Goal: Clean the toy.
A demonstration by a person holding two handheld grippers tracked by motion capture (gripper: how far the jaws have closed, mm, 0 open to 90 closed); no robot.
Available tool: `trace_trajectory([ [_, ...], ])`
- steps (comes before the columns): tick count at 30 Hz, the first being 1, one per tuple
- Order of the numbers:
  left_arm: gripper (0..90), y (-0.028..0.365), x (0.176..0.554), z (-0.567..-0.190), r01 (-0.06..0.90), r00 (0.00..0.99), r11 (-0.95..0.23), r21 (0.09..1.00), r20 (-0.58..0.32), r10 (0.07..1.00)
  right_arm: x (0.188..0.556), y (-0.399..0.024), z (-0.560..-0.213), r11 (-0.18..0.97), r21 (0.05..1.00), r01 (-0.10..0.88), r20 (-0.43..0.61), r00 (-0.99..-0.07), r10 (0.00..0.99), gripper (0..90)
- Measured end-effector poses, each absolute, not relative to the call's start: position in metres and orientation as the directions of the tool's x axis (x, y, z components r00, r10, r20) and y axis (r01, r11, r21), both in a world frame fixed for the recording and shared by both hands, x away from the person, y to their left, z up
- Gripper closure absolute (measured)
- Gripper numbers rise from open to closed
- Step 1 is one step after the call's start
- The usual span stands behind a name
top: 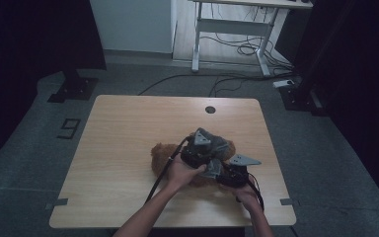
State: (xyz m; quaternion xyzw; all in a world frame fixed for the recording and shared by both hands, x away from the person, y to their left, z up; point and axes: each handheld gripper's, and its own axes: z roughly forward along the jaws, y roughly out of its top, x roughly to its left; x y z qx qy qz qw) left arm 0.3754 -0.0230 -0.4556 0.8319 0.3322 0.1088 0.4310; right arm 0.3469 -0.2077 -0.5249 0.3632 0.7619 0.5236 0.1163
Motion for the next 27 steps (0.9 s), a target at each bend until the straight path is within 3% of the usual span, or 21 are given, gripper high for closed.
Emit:
trace_trajectory([
  [3,78.2,-0.013,0.377,-0.457,0.470,0.751,-0.380,0.797,-0.134,0.646,0.348,-0.207,-0.527,0.187,0.883,0.431,0.201,-0.707,0.678,54.7],
  [8,78.6,0.017,0.375,-0.455,0.467,0.711,-0.381,0.798,-0.083,0.698,0.348,-0.208,-0.526,0.182,0.885,0.429,0.204,-0.707,0.678,54.7],
  [15,79.1,0.069,0.374,-0.453,0.484,0.667,-0.335,0.809,-0.093,0.739,0.350,-0.209,-0.526,0.175,0.885,0.431,0.214,-0.711,0.670,54.9],
  [27,78.5,0.134,0.381,-0.453,0.562,0.576,-0.238,0.792,-0.168,0.800,0.350,-0.211,-0.527,0.174,0.888,0.425,0.215,-0.720,0.660,55.0],
])
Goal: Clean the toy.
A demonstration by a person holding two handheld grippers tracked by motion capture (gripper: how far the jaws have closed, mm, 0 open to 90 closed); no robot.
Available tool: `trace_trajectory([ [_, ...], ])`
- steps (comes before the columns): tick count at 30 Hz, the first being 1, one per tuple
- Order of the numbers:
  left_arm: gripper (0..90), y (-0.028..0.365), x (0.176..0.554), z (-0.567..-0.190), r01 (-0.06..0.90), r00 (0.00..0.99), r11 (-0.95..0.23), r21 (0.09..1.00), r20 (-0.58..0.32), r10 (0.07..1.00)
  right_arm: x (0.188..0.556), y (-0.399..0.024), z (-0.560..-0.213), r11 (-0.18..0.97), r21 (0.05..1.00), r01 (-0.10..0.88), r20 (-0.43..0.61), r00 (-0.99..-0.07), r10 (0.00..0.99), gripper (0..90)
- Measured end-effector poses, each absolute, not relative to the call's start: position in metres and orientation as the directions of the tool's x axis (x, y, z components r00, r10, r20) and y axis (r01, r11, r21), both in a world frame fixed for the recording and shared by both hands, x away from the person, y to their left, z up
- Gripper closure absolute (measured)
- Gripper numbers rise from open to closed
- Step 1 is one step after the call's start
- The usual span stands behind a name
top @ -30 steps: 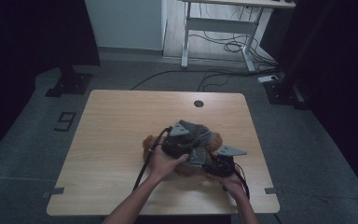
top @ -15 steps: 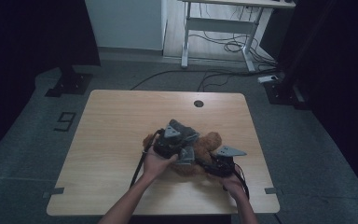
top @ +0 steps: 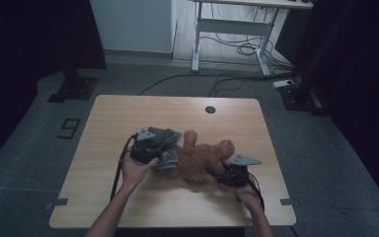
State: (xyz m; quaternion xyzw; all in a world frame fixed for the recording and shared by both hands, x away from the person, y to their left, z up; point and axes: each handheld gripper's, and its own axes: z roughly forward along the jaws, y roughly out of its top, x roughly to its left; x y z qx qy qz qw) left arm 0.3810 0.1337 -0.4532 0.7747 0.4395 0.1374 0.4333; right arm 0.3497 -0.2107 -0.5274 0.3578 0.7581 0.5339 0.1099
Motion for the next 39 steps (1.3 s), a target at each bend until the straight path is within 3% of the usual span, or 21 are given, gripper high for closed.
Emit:
trace_trajectory([
  [13,78.5,0.157,0.378,-0.463,0.596,0.531,-0.216,0.773,-0.177,0.829,0.350,-0.212,-0.528,0.170,0.890,0.424,0.219,-0.722,0.657,54.9],
  [17,78.8,0.154,0.371,-0.458,0.567,0.542,-0.199,0.799,-0.181,0.821,0.350,-0.212,-0.529,0.168,0.889,0.426,0.221,-0.720,0.658,55.0],
  [22,78.5,0.121,0.359,-0.435,0.502,0.636,-0.224,0.835,-0.182,0.750,0.350,-0.212,-0.529,0.162,0.889,0.428,0.225,-0.716,0.661,55.0],
  [29,78.5,0.017,0.356,-0.420,0.435,0.763,-0.334,0.836,-0.146,0.630,0.349,-0.212,-0.528,0.162,0.889,0.428,0.224,-0.715,0.662,54.9],
  [32,78.5,-0.022,0.361,-0.427,0.414,0.773,-0.418,0.808,-0.071,0.630,0.348,-0.212,-0.529,0.166,0.890,0.425,0.220,-0.718,0.661,54.9],
  [34,78.4,-0.035,0.372,-0.443,0.443,0.767,-0.466,0.766,-0.055,0.639,0.348,-0.212,-0.529,0.165,0.890,0.425,0.220,-0.717,0.661,54.9],
  [39,78.8,-0.022,0.376,-0.454,0.469,0.757,-0.417,0.778,-0.111,0.644,0.349,-0.212,-0.530,0.170,0.890,0.423,0.213,-0.716,0.665,54.9],
])
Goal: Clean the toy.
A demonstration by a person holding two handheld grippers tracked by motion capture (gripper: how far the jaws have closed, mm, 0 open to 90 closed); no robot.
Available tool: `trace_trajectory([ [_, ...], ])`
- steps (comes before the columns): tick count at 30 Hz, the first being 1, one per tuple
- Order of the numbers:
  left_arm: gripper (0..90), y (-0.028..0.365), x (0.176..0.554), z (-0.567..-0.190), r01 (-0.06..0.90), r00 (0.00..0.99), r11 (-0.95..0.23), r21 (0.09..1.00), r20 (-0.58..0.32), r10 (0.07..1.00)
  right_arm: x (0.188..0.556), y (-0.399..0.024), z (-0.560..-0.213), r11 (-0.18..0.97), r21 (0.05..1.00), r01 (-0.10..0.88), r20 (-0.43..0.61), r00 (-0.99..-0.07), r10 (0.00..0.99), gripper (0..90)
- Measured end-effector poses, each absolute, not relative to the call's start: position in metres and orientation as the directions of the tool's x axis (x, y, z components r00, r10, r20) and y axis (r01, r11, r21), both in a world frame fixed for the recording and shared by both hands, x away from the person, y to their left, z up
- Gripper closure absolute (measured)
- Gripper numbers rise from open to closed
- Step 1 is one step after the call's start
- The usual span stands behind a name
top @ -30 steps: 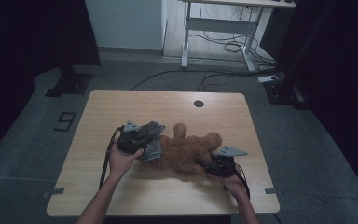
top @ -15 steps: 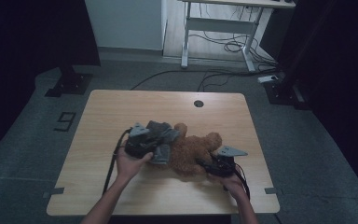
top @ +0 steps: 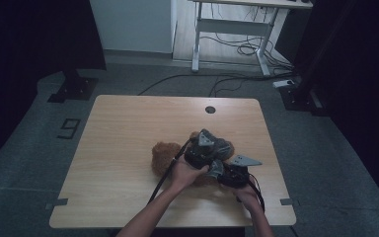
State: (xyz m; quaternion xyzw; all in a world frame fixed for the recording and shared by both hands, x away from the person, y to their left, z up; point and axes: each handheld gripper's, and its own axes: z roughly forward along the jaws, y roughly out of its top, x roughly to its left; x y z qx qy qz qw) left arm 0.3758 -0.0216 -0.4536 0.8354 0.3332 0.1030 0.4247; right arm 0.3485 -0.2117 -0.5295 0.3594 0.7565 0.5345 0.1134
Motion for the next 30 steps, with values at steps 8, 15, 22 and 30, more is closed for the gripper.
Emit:
trace_trajectory([
  [8,78.9,0.040,0.370,-0.453,0.471,0.693,-0.391,0.791,-0.058,0.718,0.349,-0.212,-0.529,0.163,0.891,0.425,0.219,-0.714,0.665,54.9],
  [15,78.9,0.092,0.371,-0.451,0.498,0.633,-0.320,0.806,-0.086,0.769,0.350,-0.212,-0.530,0.152,0.891,0.428,0.229,-0.713,0.663,54.9],
  [22,78.9,0.120,0.370,-0.454,0.523,0.603,-0.264,0.810,-0.133,0.787,0.349,-0.213,-0.530,0.154,0.891,0.427,0.228,-0.715,0.661,54.8],
  [30,78.8,0.138,0.367,-0.460,0.539,0.577,-0.220,0.813,-0.167,0.799,0.350,-0.213,-0.530,0.152,0.891,0.427,0.231,-0.717,0.658,54.6],
])
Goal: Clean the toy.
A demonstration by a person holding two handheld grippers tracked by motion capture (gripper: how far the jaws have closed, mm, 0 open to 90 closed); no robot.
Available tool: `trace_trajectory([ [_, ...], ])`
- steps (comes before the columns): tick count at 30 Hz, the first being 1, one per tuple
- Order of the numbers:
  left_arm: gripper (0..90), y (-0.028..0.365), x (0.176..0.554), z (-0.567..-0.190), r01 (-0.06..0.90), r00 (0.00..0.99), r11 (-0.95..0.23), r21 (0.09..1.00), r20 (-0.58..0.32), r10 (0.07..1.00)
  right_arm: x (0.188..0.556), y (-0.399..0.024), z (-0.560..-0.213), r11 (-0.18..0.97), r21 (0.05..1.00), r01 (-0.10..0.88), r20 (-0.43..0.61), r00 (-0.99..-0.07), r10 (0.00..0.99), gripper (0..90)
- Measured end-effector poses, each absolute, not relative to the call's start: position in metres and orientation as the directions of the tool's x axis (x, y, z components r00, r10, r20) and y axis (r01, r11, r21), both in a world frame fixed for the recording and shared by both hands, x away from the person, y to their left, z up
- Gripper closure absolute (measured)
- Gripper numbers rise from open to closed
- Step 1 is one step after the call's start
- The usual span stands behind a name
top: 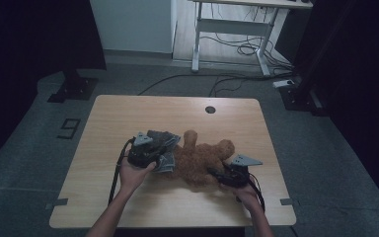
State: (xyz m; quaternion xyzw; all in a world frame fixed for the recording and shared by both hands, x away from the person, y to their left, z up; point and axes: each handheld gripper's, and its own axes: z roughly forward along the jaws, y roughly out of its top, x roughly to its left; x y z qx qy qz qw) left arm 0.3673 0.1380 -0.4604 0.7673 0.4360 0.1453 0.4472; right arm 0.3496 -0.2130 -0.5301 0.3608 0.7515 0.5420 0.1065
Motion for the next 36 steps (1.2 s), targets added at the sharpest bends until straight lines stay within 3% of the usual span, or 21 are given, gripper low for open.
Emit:
trace_trajectory([
  [10,78.4,0.163,0.365,-0.477,0.589,0.523,-0.199,0.784,-0.182,0.833,0.350,-0.214,-0.530,0.149,0.890,0.430,0.235,-0.715,0.658,54.6],
  [19,78.4,0.173,0.365,-0.521,0.682,0.481,-0.135,0.718,-0.302,0.823,0.351,-0.214,-0.531,0.141,0.891,0.431,0.243,-0.716,0.655,55.0],
  [28,79.9,0.163,0.383,-0.512,0.657,0.474,-0.113,0.745,-0.292,0.831,0.361,-0.204,-0.526,0.144,0.922,0.360,0.186,-0.738,0.649,60.6],
  [36,79.8,0.171,0.416,-0.504,0.658,0.441,-0.084,0.748,-0.293,0.848,0.399,-0.189,-0.522,0.149,0.924,0.353,0.158,-0.704,0.692,61.1],
])
